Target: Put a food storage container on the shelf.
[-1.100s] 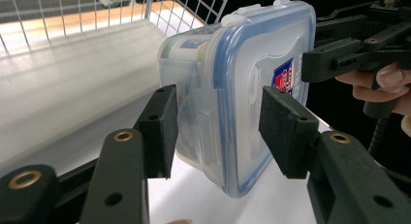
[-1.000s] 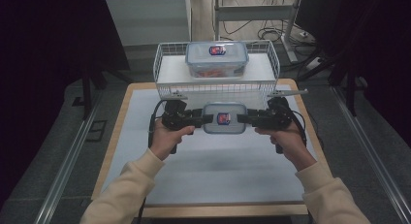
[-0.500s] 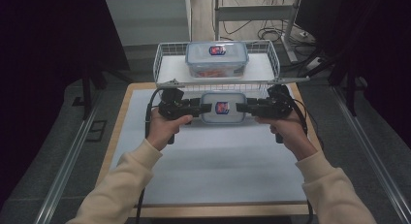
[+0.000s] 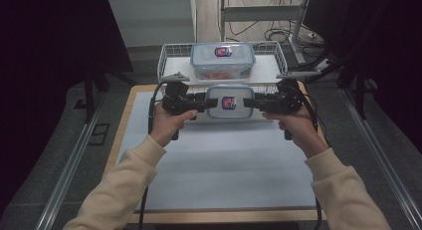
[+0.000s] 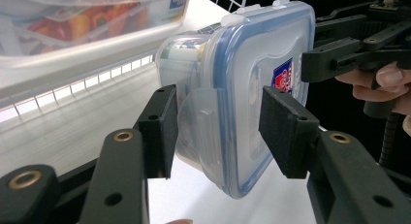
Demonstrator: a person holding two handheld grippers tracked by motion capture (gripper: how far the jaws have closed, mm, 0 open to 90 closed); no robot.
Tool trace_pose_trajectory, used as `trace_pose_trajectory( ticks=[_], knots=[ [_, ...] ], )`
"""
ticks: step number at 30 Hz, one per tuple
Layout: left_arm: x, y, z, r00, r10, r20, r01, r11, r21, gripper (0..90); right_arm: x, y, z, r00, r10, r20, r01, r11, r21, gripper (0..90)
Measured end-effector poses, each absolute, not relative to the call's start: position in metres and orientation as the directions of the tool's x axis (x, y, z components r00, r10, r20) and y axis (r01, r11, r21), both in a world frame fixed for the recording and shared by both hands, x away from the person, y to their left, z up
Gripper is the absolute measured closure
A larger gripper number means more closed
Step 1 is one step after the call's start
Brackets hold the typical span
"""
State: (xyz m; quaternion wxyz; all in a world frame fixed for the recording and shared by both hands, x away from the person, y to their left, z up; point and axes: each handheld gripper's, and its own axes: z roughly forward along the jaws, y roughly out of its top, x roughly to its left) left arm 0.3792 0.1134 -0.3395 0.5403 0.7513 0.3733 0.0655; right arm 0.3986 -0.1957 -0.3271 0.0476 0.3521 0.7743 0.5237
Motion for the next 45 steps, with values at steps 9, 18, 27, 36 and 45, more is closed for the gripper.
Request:
trace_pose_trajectory(
  ticks=[9,18,27,36,45],
  knots=[
    [0.388,0.116,-0.326,0.72,0.63,-0.291,0.47,-0.135,0.872,49.9,0.406,-0.193,-0.312,-0.753,0.598,0.274,0.475,0.206,0.856,51.7],
    [0.401,0.12,-0.307,0.722,0.634,-0.277,0.454,-0.132,0.881,49.9,0.42,-0.19,-0.295,-0.758,0.596,0.265,0.461,0.202,0.864,51.7],
    [0.419,0.123,-0.287,0.723,0.642,-0.255,0.427,-0.126,0.895,49.9,0.439,-0.187,-0.278,-0.76,0.594,0.265,0.448,0.182,0.875,51.7],
    [0.443,0.128,-0.271,0.736,0.631,-0.245,0.408,-0.124,0.905,49.9,0.461,-0.182,-0.258,-0.763,0.595,0.252,0.437,0.186,0.88,51.8],
    [0.463,0.133,-0.259,0.735,0.631,-0.246,0.411,-0.126,0.903,49.9,0.481,-0.179,-0.246,-0.763,0.591,0.259,0.441,0.184,0.878,52.1]
  ],
)
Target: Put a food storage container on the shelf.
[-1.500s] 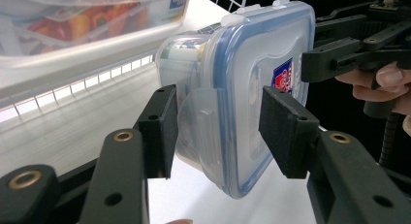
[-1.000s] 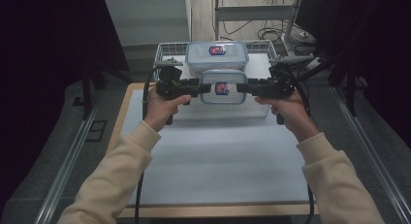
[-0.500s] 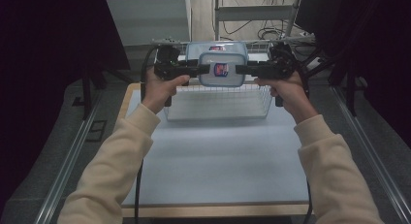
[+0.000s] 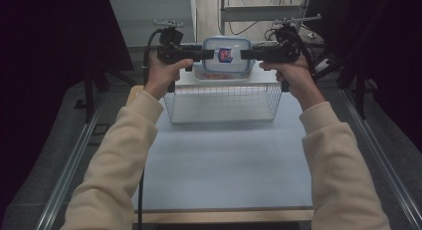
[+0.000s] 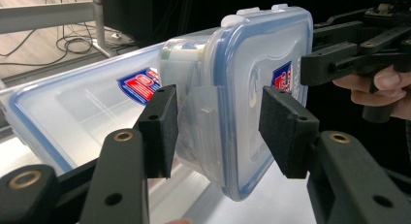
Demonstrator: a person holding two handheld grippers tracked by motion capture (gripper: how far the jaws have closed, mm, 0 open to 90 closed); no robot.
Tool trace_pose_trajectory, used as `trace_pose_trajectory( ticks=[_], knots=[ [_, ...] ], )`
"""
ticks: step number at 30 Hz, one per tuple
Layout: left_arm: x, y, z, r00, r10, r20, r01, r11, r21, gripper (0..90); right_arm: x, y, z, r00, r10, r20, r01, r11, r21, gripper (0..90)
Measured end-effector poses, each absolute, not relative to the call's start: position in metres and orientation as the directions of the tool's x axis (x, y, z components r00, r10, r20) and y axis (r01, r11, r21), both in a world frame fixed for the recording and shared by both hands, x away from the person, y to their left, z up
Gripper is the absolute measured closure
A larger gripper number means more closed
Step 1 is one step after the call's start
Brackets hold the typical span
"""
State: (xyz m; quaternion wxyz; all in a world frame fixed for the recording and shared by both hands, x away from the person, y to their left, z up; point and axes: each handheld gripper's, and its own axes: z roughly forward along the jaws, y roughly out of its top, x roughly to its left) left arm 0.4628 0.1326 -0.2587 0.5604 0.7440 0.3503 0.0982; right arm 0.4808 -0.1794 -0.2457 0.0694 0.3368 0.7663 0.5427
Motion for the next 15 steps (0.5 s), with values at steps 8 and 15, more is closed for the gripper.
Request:
trace_pose_trajectory(
  ticks=[8,15],
  knots=[
    [0.483,0.136,-0.257,0.714,0.642,-0.279,0.436,-0.096,0.895,49.8,0.503,-0.176,-0.243,-0.761,0.585,0.281,0.46,0.18,0.87,52.1],
    [0.502,0.14,-0.26,0.679,0.656,-0.329,0.476,-0.052,0.878,49.7,0.529,-0.171,-0.244,-0.75,0.583,0.311,0.489,0.174,0.855,51.7]
  ],
)
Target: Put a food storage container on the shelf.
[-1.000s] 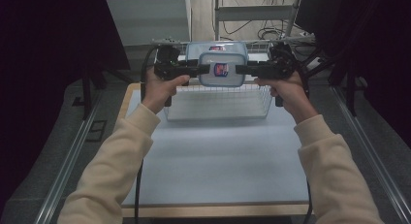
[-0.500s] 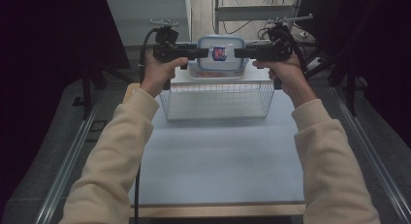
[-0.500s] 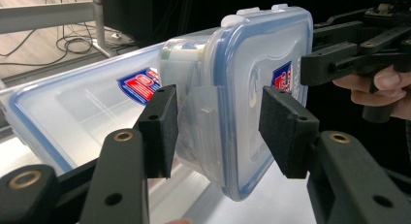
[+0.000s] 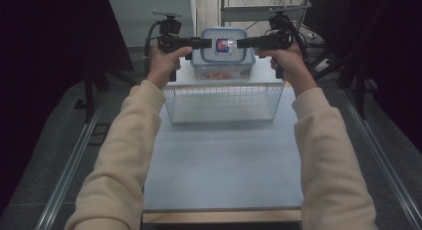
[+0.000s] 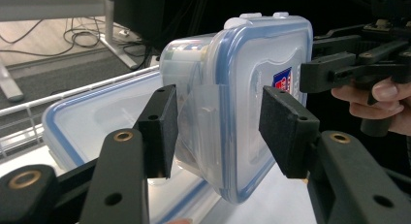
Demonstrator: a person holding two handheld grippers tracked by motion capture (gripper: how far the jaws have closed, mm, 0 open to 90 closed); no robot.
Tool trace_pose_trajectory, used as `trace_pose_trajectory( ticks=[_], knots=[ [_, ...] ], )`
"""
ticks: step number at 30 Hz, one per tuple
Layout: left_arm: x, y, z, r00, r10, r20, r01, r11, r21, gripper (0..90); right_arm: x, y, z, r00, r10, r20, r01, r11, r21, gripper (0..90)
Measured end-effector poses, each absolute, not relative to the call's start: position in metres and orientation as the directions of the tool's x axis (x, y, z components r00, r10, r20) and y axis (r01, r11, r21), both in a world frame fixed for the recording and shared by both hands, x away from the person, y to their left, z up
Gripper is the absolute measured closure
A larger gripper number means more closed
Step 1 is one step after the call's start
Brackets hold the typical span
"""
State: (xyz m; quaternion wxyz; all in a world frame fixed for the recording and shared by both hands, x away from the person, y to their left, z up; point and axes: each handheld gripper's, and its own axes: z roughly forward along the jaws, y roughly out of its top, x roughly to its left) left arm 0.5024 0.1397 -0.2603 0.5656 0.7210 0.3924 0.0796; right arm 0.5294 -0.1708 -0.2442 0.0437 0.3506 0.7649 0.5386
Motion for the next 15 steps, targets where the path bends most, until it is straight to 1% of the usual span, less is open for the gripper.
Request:
trace_pose_trajectory(
  ticks=[4,6,12,15],
  knots=[
    [0.512,0.14,-0.266,0.667,0.657,-0.35,0.496,-0.041,0.867,49.7,0.543,-0.169,-0.245,-0.742,0.585,0.326,0.51,0.178,0.842,51.4],
    [0.514,0.14,-0.267,0.664,0.658,-0.356,0.497,-0.033,0.867,49.8,0.548,-0.17,-0.245,-0.734,0.586,0.343,0.52,0.161,0.839,51.4],
    [0.517,0.139,-0.266,0.646,0.658,-0.387,0.521,-0.009,0.854,50.3,0.556,-0.171,-0.248,-0.716,0.58,0.388,0.55,0.127,0.825,49.8],
    [0.519,0.139,-0.267,0.634,0.657,-0.409,0.537,0.007,0.844,50.0,0.557,-0.17,-0.248,-0.701,0.594,0.394,0.56,0.116,0.821,47.6]
  ],
)
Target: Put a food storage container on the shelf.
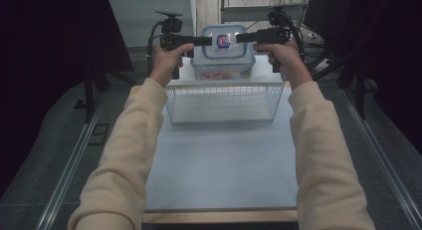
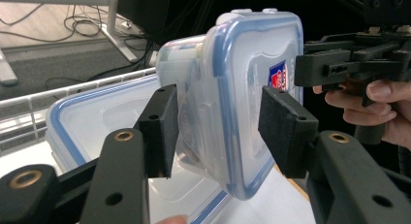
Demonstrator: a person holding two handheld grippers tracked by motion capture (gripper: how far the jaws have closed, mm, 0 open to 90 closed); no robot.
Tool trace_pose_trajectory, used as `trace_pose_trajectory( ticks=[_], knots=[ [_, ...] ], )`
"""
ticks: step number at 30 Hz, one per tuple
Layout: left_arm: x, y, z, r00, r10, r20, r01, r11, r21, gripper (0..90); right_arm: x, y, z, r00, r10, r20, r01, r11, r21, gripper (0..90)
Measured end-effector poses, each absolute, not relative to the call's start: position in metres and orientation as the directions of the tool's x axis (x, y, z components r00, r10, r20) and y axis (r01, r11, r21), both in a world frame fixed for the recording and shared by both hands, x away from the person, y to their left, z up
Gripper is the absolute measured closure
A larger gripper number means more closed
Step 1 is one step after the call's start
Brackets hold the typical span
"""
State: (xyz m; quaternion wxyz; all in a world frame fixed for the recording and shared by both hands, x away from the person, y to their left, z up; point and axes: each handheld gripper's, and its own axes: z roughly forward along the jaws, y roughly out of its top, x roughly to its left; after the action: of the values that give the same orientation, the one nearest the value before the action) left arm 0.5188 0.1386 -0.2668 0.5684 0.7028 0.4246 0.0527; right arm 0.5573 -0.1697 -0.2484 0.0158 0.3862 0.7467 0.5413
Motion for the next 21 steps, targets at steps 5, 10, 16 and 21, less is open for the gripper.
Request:
trace_pose_trajectory(
  ticks=[5,10,16,21],
  knots=[
    [0.526,0.139,-0.27,0.597,0.646,-0.475,0.576,0.066,0.815,49.0,0.562,-0.169,-0.252,-0.672,0.599,0.435,0.587,0.072,0.807,46.6],
    [0.536,0.139,-0.276,0.565,0.618,-0.547,0.617,0.124,0.777,45.6,0.567,-0.168,-0.257,-0.639,0.607,0.472,0.615,0.035,0.788,43.3],
    [0.542,0.141,-0.281,0.553,0.627,-0.549,0.622,0.127,0.772,39.4,0.569,-0.17,-0.261,-0.61,0.634,0.475,0.626,0.017,0.78,41.0],
    [0.54,0.139,-0.28,0.579,0.631,-0.516,0.592,0.111,0.799,32.0,0.567,-0.174,-0.261,-0.601,0.652,0.462,0.611,0.001,0.792,40.9]
  ],
)
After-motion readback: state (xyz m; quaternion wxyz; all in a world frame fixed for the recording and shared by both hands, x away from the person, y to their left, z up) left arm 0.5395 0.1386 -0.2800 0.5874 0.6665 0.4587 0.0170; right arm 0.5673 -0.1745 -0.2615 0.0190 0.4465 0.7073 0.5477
